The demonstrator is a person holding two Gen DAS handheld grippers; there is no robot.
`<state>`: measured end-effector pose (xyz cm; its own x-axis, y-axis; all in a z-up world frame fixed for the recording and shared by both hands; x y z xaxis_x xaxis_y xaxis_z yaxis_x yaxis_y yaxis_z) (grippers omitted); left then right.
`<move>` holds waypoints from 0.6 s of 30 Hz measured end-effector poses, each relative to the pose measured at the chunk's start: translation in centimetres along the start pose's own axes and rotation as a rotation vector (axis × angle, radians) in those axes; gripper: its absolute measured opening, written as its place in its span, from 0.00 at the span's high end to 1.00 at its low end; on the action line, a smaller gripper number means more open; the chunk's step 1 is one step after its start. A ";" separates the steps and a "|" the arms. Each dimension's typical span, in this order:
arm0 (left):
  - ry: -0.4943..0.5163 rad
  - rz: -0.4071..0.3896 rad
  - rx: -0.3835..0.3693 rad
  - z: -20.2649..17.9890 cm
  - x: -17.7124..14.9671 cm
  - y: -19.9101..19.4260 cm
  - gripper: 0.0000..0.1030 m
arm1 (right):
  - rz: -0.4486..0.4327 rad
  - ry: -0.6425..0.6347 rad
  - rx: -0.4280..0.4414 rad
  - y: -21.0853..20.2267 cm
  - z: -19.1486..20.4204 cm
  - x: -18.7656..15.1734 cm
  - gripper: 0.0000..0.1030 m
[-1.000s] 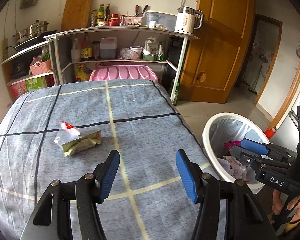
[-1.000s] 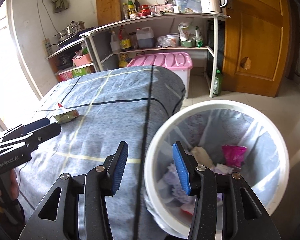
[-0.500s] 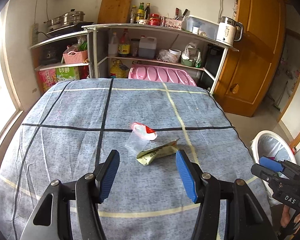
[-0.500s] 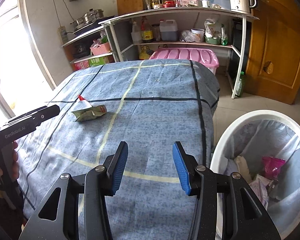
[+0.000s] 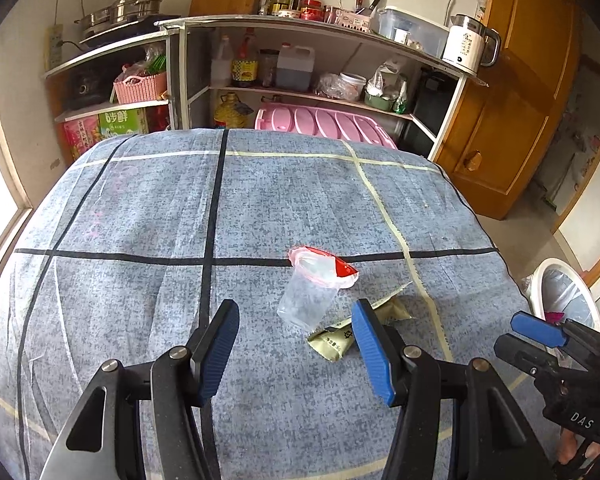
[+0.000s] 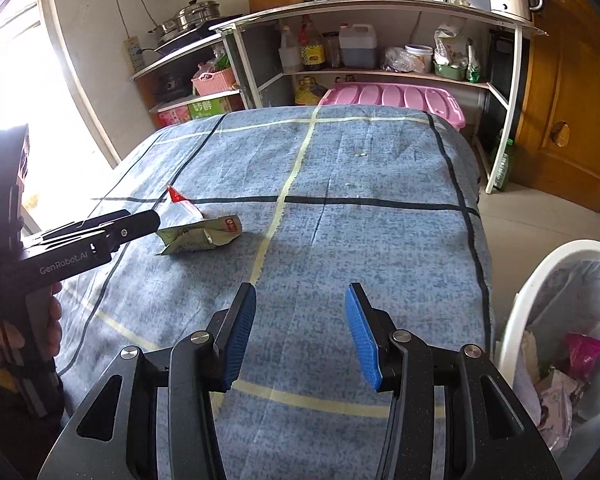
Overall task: Collect trash
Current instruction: 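Grasp the clear red-rimmed plastic cup with the left gripper while the right grasps the green wrapper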
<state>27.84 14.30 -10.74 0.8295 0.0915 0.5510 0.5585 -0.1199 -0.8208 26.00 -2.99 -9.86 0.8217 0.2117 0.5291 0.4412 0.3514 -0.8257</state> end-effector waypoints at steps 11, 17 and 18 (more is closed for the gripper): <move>-0.033 0.034 -0.040 1.6 1.2 2.5 0.51 | 0.014 -0.003 0.015 2.0 1.9 1.4 0.54; -0.094 0.057 -0.026 4.2 0.6 2.8 0.73 | 0.026 0.020 0.058 2.7 2.9 1.7 0.54; -0.105 0.060 -0.028 4.7 0.4 2.7 0.76 | 0.027 0.026 0.072 2.8 3.2 1.8 0.54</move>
Point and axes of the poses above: each gripper's, at about its wrist camera, not at the fingertips, and y roughly the way its jaws point, z to its left, x to its top, the point moved 10 cm from there along y, roughly the way its jaws point, and after that the axes turned 7 degrees about z, right-handed, at the moved point
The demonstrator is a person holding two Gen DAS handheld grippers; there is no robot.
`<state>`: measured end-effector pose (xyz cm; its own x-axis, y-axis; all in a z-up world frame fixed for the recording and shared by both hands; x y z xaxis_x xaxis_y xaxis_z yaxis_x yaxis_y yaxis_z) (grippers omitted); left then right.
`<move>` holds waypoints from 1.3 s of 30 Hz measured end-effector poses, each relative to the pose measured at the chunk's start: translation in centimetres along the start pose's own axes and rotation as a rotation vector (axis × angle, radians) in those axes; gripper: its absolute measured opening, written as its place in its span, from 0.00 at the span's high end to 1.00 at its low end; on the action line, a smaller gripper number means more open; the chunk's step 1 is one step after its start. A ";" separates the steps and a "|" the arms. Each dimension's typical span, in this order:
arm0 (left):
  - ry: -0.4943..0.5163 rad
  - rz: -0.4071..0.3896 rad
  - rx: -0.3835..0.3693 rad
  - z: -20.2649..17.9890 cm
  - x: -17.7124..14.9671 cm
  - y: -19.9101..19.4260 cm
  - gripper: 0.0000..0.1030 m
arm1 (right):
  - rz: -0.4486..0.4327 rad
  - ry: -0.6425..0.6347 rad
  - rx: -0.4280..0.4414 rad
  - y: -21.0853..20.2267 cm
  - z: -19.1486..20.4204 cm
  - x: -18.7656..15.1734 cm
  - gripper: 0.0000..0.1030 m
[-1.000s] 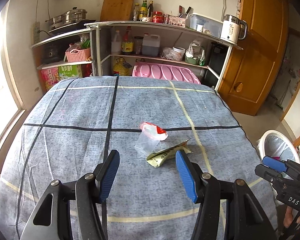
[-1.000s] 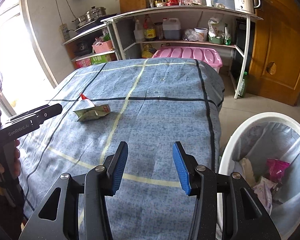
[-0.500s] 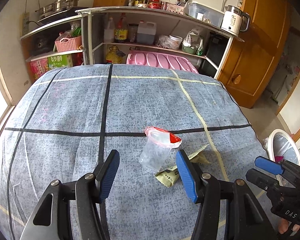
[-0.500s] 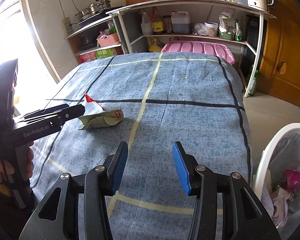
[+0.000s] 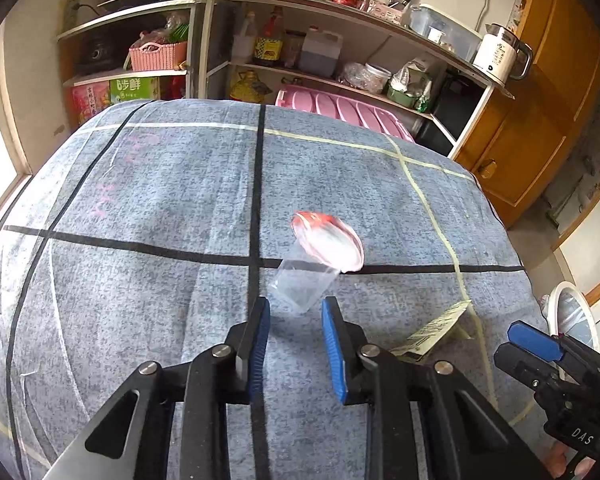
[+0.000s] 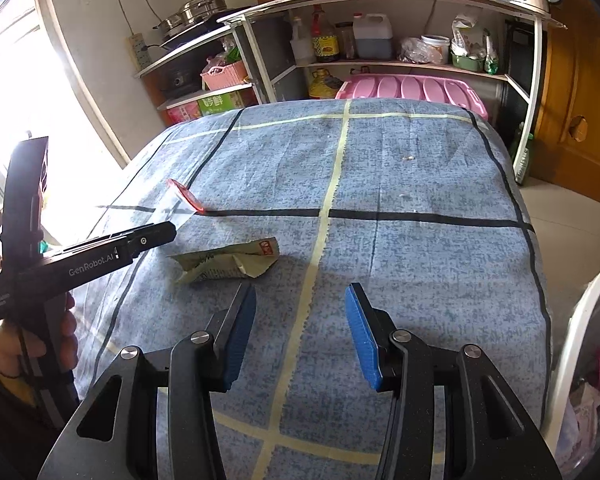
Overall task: Collect trash
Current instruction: 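Grasp the clear red-rimmed plastic cup with the left gripper while the right grasps the green wrapper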
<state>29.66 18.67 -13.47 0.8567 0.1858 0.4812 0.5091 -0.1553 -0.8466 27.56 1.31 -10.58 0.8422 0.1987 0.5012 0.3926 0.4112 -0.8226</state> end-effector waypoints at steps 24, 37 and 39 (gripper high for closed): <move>-0.035 -0.038 -0.014 3.2 0.9 -1.6 0.49 | 0.056 -0.364 0.166 4.3 6.8 2.0 0.43; -0.002 -0.040 0.020 2.6 2.1 -0.5 0.48 | 0.087 -0.395 0.085 5.1 5.3 0.4 0.44; -0.001 -0.041 0.024 2.4 2.3 -0.3 0.48 | 0.078 -0.380 0.071 5.1 5.2 0.6 0.44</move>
Point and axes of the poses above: each gripper's, at about its wrist camera, not at the fingertips, and y roughly the way its jaws point, z to its left, x to its top, the point moved 10 cm from there along y, roughly the way its jaws point, and after that the axes turned 7 degrees about z, right-handed, at the moved point
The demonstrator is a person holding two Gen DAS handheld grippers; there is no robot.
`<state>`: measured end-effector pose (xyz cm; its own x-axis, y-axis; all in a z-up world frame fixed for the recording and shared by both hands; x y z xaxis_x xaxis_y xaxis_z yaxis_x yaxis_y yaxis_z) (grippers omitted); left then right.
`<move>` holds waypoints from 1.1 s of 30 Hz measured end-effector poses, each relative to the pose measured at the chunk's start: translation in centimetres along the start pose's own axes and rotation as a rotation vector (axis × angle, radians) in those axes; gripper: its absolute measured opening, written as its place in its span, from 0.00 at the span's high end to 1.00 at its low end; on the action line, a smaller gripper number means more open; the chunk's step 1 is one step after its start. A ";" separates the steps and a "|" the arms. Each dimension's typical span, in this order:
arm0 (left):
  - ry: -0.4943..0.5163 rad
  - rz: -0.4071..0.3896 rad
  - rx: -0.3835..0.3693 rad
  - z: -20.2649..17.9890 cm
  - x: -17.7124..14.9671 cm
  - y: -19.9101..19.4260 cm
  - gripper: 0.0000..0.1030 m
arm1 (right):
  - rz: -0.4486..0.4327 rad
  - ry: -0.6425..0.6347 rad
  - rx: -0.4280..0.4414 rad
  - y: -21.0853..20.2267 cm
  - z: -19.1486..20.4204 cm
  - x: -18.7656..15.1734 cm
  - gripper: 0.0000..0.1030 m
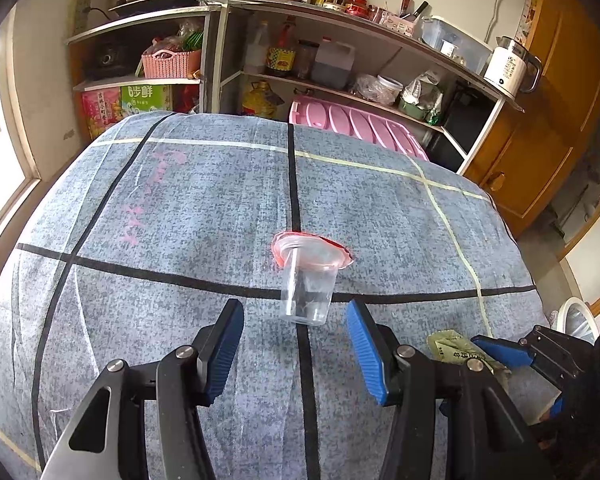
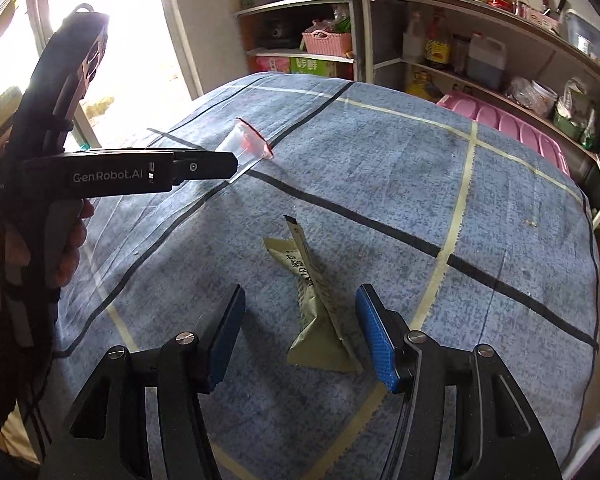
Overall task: Collect trash
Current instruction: 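Grasp the clear red-rimmed plastic cup with the left gripper while the right grasps the green wrapper, then carry the clear cup and green wrapper over the white bin with both grippers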
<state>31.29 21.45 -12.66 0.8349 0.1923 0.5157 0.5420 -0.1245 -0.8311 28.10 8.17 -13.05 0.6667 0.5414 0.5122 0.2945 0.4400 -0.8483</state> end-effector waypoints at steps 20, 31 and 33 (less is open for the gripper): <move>0.007 -0.004 0.026 -0.6 0.1 0.4 0.74 | -0.047 0.129 -0.034 -2.0 -2.1 -0.4 0.81; 0.042 -0.030 -0.001 -4.0 -2.0 -3.2 0.74 | -0.105 0.223 -0.015 -5.5 -3.0 -1.6 0.81; 0.052 -0.037 -0.010 -4.9 -2.3 -4.1 0.74 | -0.121 0.238 -0.015 -6.4 -3.2 -2.0 0.81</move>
Point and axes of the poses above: each gripper's, at about its wrist camera, not at the fingertips, and y roughly the way its jaws point, z to its left, x to its top, the point moved 10 cm from there along y, roughly the way its jaws point, and after that the axes turned 7 degrees about z, right-handed, at the moved point
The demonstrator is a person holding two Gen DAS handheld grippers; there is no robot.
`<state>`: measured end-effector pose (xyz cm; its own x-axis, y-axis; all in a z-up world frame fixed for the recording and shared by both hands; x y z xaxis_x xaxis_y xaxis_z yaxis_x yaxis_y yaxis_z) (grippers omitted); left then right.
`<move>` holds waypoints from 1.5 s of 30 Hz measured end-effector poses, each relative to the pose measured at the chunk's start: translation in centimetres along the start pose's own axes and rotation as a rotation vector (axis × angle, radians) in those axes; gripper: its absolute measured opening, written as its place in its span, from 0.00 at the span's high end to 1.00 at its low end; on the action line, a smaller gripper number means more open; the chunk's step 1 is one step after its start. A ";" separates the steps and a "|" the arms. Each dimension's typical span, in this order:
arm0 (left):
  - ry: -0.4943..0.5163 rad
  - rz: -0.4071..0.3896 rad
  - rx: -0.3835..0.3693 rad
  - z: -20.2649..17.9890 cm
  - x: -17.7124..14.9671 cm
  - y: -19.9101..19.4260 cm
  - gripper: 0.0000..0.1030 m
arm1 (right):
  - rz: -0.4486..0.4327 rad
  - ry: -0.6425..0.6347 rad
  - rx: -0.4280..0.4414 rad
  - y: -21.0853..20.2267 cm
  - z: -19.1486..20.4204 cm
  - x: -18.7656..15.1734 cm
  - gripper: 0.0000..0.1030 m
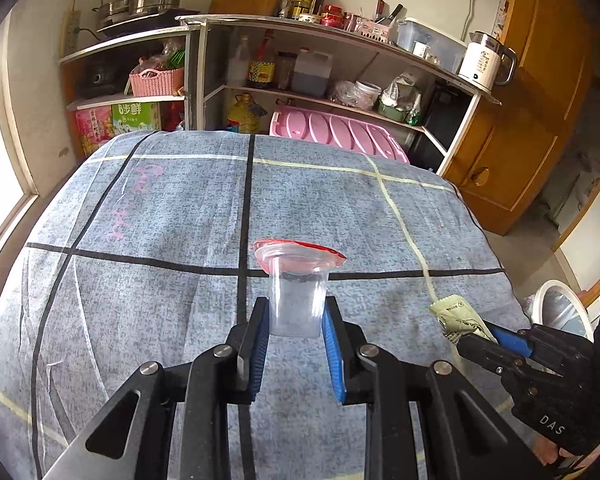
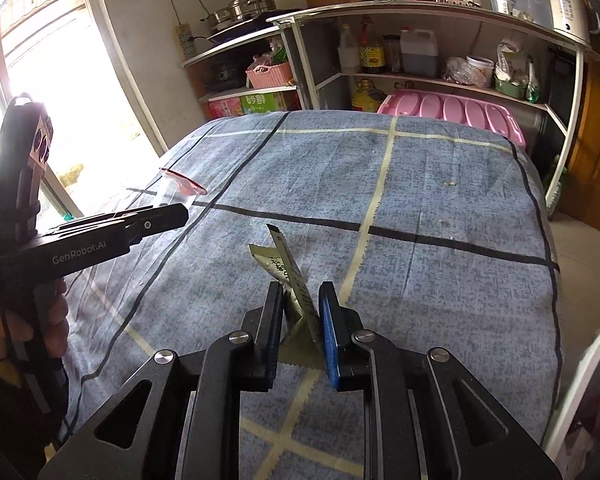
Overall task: Collect trash
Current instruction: 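Carry the clear cup and green wrapper over the white bin with both grippers, then open both grippers to drop the cup and green wrapper into the bin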
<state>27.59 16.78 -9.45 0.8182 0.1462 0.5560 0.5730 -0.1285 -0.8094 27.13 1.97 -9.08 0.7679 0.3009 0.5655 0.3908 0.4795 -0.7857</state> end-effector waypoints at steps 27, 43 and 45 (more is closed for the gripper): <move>0.208 -0.054 -0.149 -18.9 -4.8 -6.0 0.74 | -0.156 0.194 -0.140 -14.9 -10.5 -6.3 0.81; 0.341 0.015 -0.229 -30.5 -8.8 -2.9 0.74 | -0.147 0.321 -0.287 -19.1 -19.6 -11.9 0.81; 0.366 0.013 -0.213 -31.6 -9.2 -2.5 0.74 | -0.134 0.326 -0.313 -19.2 -20.3 -12.5 0.81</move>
<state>20.10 -15.24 -6.64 0.7664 -0.2098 0.6071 0.5278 -0.3331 -0.7813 20.38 -27.74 -6.12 0.8000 -0.0457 0.5983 0.5933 0.2097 -0.7772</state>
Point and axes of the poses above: each gripper's, at about its wrist camera, not at the fingertips, and y roughly the way its jaws point, z to its left, x to its top, the point moved 10 cm from there along y, roughly the way its jaws point, and after that the axes turned 7 degrees about z, right-handed, at the moved point
